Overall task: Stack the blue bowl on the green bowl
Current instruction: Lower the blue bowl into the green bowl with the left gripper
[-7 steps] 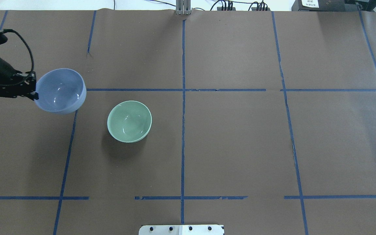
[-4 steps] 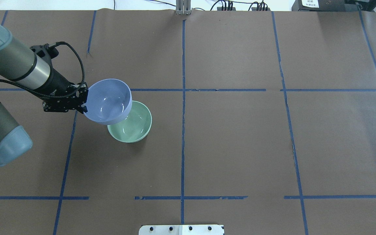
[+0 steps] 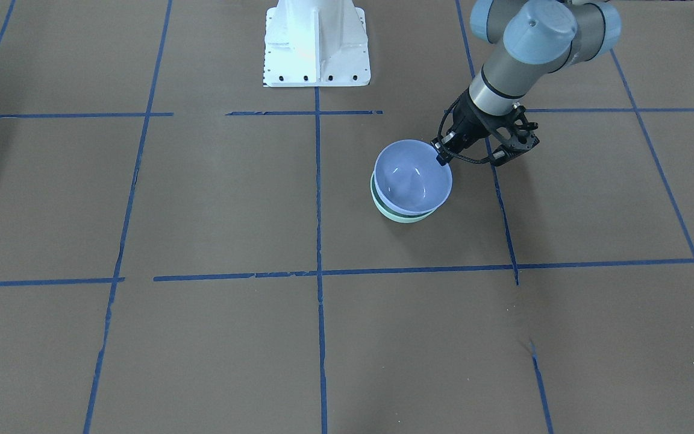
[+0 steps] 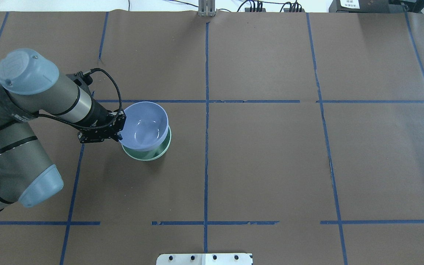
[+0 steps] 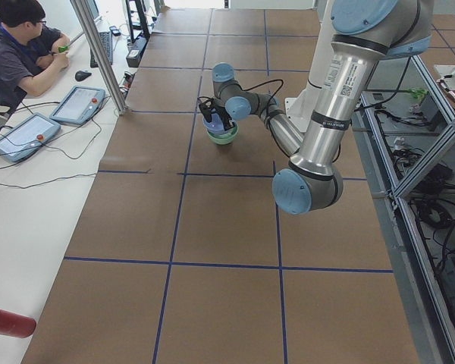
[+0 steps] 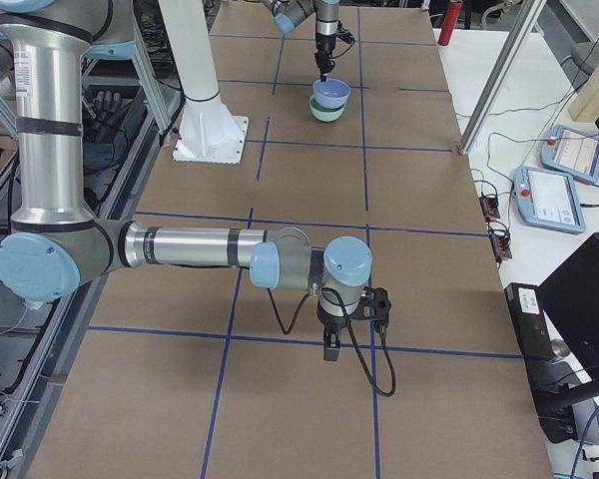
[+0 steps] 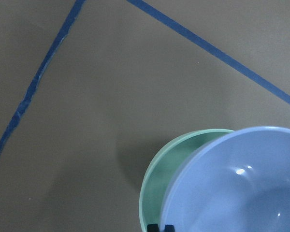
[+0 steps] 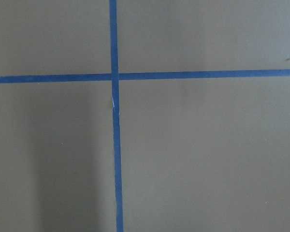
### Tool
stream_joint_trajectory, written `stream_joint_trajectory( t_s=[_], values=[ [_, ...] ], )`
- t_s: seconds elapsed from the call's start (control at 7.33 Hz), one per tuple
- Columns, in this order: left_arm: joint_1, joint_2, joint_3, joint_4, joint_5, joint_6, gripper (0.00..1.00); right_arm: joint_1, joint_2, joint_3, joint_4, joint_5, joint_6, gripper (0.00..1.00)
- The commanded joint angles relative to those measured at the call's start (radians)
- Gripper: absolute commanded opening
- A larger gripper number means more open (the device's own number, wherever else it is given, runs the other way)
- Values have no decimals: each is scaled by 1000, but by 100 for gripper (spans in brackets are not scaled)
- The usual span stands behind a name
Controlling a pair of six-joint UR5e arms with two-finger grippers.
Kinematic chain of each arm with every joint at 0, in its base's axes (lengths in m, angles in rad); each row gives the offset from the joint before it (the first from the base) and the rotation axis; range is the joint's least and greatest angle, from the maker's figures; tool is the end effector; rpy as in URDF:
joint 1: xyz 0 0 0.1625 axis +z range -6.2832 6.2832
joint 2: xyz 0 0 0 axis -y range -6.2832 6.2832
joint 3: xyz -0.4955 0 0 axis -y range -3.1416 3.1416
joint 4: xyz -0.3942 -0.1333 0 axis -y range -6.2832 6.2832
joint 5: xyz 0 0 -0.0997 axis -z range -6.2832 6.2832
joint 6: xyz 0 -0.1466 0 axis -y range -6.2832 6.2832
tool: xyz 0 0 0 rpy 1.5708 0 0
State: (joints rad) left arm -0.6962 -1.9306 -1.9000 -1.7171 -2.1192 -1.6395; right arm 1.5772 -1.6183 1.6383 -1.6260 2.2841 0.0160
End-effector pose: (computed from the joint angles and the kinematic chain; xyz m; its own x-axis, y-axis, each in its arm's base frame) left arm 0.4534 -0.4530 0.3857 0.4964 -0.4912 -0.7157 0.2854 0.8710 -0.3999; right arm 0.0404 -0.4661 0.7639 0.7558 0.0439 0.6533 -0.0185 0.9988 -0.0457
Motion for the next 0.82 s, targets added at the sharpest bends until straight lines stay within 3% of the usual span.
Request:
stream_joint_trajectory(
  t_s=[0.0, 0.68],
  values=[
    [27, 5, 21, -16, 19, -19, 0, 0, 0, 0, 0, 0, 1, 100],
    [40, 7, 44, -18, 19, -42, 0, 0, 0, 0, 0, 0, -1, 100]
  ],
)
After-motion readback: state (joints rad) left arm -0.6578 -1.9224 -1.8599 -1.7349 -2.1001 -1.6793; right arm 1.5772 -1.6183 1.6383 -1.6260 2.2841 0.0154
